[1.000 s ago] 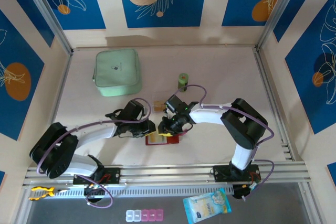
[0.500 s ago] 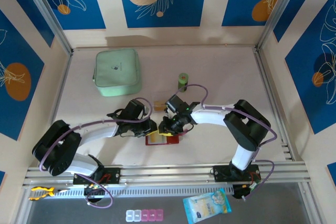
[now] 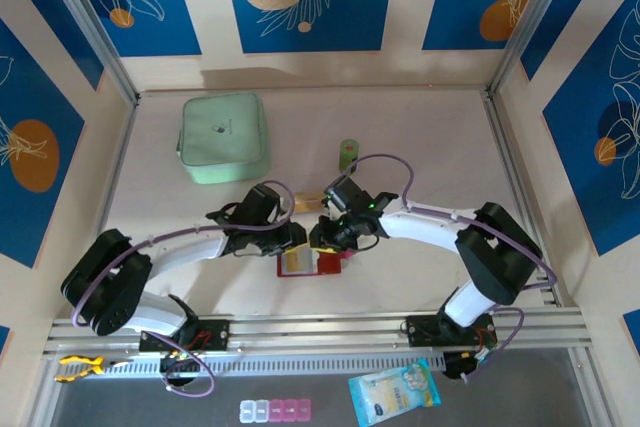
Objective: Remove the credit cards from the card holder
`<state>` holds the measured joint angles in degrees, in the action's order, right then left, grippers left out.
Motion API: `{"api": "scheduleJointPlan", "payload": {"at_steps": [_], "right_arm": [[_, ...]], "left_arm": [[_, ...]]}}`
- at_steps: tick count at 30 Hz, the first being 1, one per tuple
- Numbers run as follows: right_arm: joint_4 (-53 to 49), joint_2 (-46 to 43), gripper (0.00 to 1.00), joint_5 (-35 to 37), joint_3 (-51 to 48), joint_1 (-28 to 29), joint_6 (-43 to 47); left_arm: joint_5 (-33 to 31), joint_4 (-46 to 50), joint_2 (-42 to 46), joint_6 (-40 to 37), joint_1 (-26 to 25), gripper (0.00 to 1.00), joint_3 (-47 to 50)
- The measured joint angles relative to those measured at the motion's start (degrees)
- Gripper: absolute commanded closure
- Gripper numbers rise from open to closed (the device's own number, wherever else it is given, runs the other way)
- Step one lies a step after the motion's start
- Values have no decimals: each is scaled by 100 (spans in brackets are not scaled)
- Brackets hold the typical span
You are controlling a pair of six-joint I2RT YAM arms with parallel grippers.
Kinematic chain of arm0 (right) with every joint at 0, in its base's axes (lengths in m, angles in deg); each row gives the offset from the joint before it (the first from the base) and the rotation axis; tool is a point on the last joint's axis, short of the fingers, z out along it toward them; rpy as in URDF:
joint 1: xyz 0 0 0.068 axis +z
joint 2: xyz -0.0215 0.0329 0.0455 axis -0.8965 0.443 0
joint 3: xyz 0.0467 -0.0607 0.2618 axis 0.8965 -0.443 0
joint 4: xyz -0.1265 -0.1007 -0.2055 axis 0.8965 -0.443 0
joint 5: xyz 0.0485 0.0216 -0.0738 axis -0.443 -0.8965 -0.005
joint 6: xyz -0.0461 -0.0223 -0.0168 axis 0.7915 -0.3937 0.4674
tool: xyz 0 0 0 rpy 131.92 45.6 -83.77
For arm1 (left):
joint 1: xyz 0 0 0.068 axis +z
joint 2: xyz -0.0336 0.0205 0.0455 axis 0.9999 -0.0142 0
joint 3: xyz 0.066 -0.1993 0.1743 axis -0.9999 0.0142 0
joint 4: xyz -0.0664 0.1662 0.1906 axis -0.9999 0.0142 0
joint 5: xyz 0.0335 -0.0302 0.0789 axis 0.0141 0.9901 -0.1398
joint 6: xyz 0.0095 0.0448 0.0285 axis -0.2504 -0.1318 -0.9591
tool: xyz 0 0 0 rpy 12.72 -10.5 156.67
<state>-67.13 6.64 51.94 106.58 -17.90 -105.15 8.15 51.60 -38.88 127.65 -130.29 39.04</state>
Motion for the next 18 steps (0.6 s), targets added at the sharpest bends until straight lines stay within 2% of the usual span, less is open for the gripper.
{"api": "scheduleJointPlan", "payload": {"at_steps": [10, 18], "right_arm": [[-173, -732, 73, 205, -450, -361, 4], [-332, -1397, 70, 422, -817, -627, -17]], "left_arm": [[85, 15, -293, 9, -234, 56, -487], [205, 9, -800, 4, -396, 53, -826]]}}
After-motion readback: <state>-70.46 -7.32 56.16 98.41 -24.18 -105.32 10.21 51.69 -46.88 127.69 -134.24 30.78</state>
